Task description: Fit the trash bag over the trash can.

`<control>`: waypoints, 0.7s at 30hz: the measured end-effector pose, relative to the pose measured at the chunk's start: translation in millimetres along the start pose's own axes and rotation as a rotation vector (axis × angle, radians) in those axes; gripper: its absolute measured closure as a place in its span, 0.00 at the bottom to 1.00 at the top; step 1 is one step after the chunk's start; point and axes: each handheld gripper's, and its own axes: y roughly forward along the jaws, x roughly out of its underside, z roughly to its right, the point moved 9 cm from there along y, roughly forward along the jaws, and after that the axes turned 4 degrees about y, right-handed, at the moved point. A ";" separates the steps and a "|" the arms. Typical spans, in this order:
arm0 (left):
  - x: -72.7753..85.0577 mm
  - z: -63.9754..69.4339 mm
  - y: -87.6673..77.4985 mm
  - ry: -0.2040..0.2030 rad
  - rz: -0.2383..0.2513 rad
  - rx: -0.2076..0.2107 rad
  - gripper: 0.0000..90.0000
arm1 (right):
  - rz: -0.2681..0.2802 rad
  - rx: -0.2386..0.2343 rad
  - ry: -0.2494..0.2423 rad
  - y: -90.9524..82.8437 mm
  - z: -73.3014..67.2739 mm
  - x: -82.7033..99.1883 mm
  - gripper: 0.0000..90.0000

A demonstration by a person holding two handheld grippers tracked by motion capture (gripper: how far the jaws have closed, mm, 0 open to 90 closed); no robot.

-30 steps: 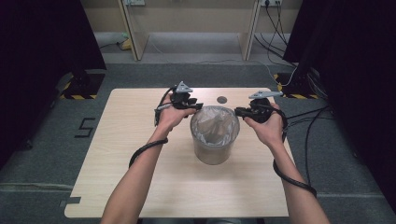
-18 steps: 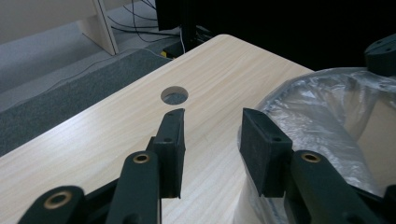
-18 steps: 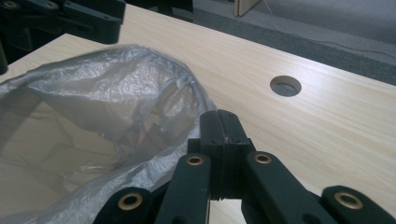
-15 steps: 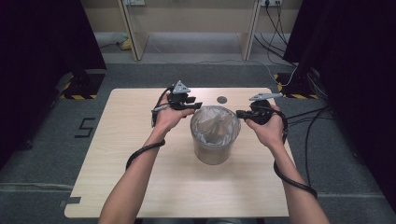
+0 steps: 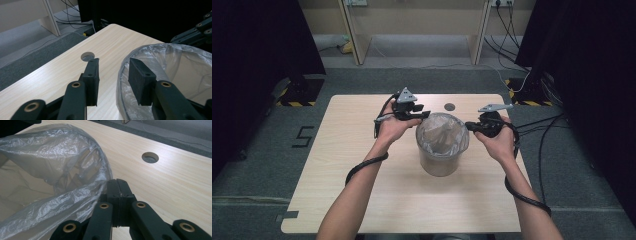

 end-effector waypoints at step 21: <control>-0.1 2.1 -3.5 -0.011 0.021 0.022 0.68 | 0.088 0.028 -0.040 -15.1 -10.5 -30.0 0.73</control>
